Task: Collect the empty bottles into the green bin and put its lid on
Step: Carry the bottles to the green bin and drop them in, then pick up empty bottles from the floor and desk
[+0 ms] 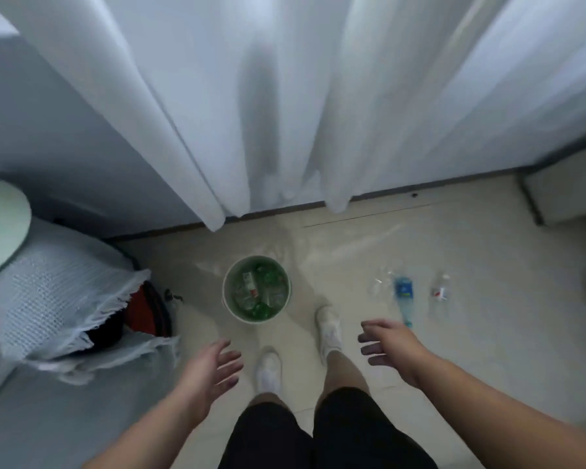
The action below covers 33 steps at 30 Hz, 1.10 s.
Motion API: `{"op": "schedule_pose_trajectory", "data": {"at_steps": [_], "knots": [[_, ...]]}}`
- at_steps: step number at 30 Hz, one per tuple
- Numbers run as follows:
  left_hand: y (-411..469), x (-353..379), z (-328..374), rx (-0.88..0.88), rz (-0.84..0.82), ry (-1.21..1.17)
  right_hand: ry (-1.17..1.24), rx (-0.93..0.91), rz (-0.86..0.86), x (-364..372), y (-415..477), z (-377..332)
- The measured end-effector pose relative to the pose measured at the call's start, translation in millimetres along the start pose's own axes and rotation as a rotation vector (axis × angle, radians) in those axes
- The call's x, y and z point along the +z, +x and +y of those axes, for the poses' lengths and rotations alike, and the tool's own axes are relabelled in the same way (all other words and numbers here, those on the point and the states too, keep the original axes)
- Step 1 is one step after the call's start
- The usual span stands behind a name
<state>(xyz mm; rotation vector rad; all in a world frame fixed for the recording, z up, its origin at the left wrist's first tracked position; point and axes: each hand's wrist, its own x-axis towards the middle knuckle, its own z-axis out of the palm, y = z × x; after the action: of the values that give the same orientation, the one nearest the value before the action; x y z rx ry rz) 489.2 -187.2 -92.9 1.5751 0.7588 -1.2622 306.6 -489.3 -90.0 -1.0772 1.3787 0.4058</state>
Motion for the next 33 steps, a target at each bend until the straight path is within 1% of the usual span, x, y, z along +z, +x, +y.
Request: {"op": "schedule_pose_trajectory", "data": {"at_steps": [4,8,12,16,20,25,29,31,33], "knots": [[-50.2,6.6,17.1,0.123,-0.008,0.361,0.164,-0.015,0.129,-49.1,-71.4,50.4],[-75.4,33.3,23.9,0.249,-0.039,0.711,0.273,-0.002,0.255,-91.4,-123.6,129.4],[-77.7,84.6,13.5,0.32,-0.095,1.006,0.363,0.08,0.358,-122.6,-157.5,231.9],[-83.6,169.6,-16.9,0.372,-0.19,1.263,0.549,0.184,0.447,-146.5,-181.9,329.6],[-99.5,261.4,-60.7,0.424,-0.285,1.395,0.708,0.25,0.467,-178.7,-193.8,401.1],[-133.8,360.1,-109.2,0.5,-0.367,1.532,0.835,0.286,0.493,-231.9,-197.1,453.3],[-146.9,398.4,-130.4,0.508,-0.359,1.567,0.907,0.248,0.547,-296.4,-182.1,460.4],[-148.0,413.9,-133.5,0.49,-0.32,1.556,0.967,0.205,0.575,-336.6,-173.0,451.4],[-147.6,431.6,-132.8,0.475,-0.283,1.555,0.974,0.152,0.619,-377.7,-162.9,439.2]]}}
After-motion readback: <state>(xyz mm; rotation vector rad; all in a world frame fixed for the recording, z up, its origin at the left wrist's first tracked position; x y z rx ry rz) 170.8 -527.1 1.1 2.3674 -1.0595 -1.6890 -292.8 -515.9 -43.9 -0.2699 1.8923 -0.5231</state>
